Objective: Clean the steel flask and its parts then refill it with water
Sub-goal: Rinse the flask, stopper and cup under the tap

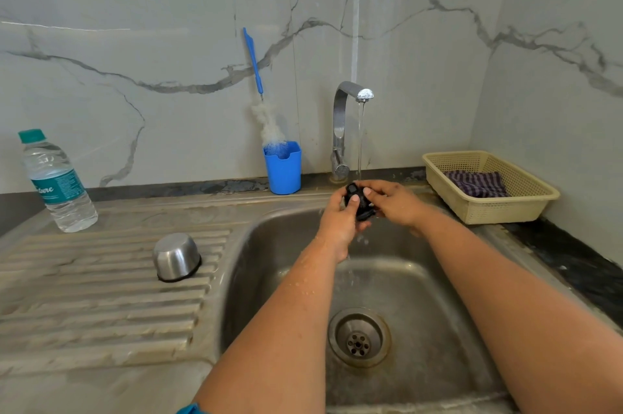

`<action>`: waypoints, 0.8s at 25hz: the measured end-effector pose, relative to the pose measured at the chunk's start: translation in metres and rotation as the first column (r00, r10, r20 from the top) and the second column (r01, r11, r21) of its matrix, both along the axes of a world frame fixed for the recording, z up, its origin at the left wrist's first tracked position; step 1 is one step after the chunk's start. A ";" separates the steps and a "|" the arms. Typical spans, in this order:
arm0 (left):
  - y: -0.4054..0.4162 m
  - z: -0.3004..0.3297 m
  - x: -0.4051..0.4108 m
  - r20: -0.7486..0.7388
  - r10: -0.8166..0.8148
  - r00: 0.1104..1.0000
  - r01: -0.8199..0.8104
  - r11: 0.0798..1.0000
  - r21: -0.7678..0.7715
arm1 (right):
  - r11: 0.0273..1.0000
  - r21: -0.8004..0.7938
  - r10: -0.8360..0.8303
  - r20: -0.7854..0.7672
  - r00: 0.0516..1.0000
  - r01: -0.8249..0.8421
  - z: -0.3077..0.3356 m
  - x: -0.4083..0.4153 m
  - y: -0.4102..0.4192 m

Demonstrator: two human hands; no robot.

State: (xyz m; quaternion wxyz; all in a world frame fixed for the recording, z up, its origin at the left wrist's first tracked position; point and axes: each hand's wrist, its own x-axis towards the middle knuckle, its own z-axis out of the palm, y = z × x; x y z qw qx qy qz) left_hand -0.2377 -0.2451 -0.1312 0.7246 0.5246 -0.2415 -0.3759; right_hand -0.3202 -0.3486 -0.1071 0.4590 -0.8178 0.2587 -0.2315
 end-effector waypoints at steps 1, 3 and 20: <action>-0.001 -0.003 0.000 0.036 0.006 0.999 -0.006 1.000 0.015 | 1.000 -0.003 0.007 -0.019 1.000 -0.007 -0.002 0.000 0.001; -0.001 -0.002 0.000 0.084 0.035 0.996 -0.036 0.999 0.012 | 1.000 -0.026 0.003 -0.009 1.000 -0.003 -0.002 0.003 0.006; -0.002 0.001 0.008 0.033 0.059 0.998 -0.061 0.997 0.046 | 0.789 0.588 -0.349 0.186 0.919 0.180 0.007 0.014 0.016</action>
